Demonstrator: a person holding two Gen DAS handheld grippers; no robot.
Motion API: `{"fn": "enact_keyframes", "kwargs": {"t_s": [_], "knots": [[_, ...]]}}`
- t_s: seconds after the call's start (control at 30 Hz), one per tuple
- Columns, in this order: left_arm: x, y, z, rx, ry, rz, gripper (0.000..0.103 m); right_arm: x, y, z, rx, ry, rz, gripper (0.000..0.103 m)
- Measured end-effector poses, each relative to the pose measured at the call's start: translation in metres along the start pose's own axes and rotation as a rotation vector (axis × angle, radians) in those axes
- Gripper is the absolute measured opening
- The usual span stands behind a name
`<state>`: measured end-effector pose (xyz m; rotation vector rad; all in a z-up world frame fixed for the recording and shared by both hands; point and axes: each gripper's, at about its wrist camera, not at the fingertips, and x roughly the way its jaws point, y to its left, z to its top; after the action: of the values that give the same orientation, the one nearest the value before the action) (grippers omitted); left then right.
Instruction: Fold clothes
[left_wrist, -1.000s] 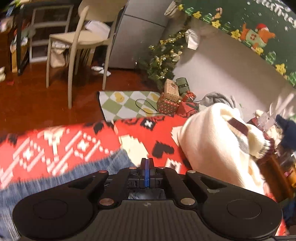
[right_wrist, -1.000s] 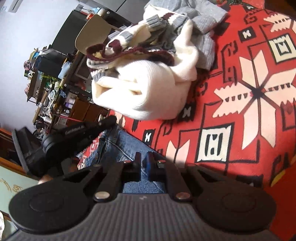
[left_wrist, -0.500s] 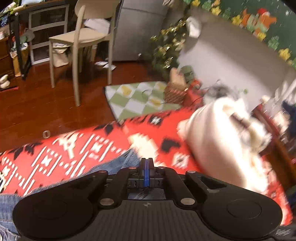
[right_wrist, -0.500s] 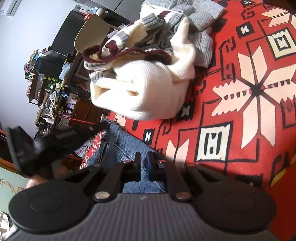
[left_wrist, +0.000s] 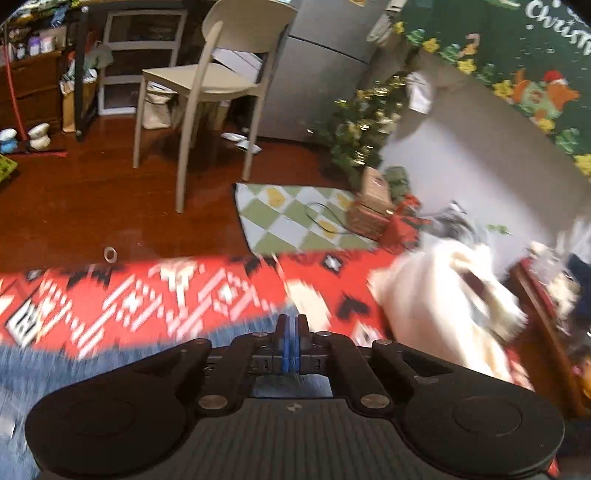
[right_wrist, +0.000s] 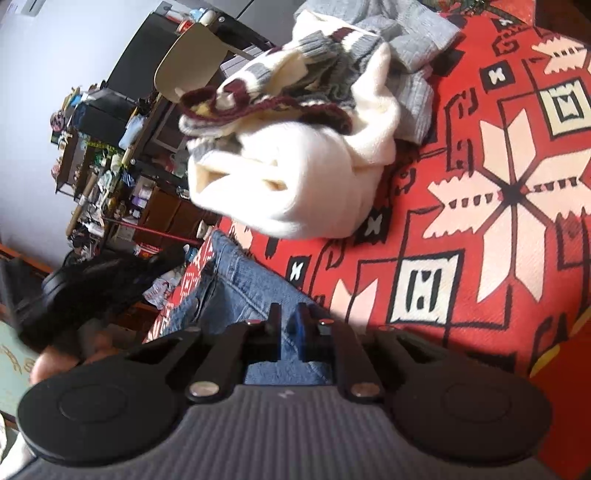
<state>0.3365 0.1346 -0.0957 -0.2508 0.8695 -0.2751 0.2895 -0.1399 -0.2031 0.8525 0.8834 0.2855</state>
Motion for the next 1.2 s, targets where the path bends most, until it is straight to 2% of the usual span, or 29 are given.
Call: {"fn": "enact_keyframes", "kwargs": {"t_s": [0.17, 0.27, 0.5, 0.6, 0.77, 0.87, 1.0, 1.1, 1.13, 1.2], "knots": [[-0.04, -0.004, -0.058, -0.037, 0.024, -0.053, 0.005, -0.014, 0.032, -0.011, -0.137, 0.006, -0.014, 0.01], [-0.065, -0.006, -0.096, -0.059, 0.041, -0.087, 0.005, -0.022, 0.05, -0.023, -0.212, 0.051, 0.006, 0.01], [-0.123, -0.012, -0.184, -0.112, 0.081, -0.168, 0.005, -0.048, 0.077, -0.077, -0.396, 0.211, -0.017, 0.01], [-0.13, -0.016, -0.211, -0.116, 0.097, -0.165, 0.005, -0.059, 0.081, -0.1, -0.446, 0.271, -0.049, 0.011], [-0.139, -0.02, -0.241, -0.096, 0.09, -0.143, 0.005, -0.099, 0.082, -0.126, -0.49, 0.279, -0.07, 0.01], [-0.144, -0.017, -0.253, -0.115, 0.076, -0.157, 0.005, -0.114, 0.077, -0.137, -0.464, 0.3, -0.077, 0.011], [-0.151, -0.014, -0.263, -0.132, 0.045, -0.17, 0.005, -0.123, 0.072, -0.146, -0.44, 0.314, -0.1, 0.011], [-0.153, -0.016, -0.266, -0.11, 0.035, -0.156, 0.005, -0.115, 0.066, -0.148, -0.418, 0.329, -0.137, 0.01], [-0.154, -0.016, -0.267, -0.107, 0.034, -0.151, 0.005, -0.114, 0.063, -0.148, -0.404, 0.33, -0.157, 0.0], [-0.157, -0.015, -0.268, -0.108, 0.036, -0.146, 0.005, -0.118, 0.055, -0.145, -0.359, 0.33, -0.167, 0.0]]}}
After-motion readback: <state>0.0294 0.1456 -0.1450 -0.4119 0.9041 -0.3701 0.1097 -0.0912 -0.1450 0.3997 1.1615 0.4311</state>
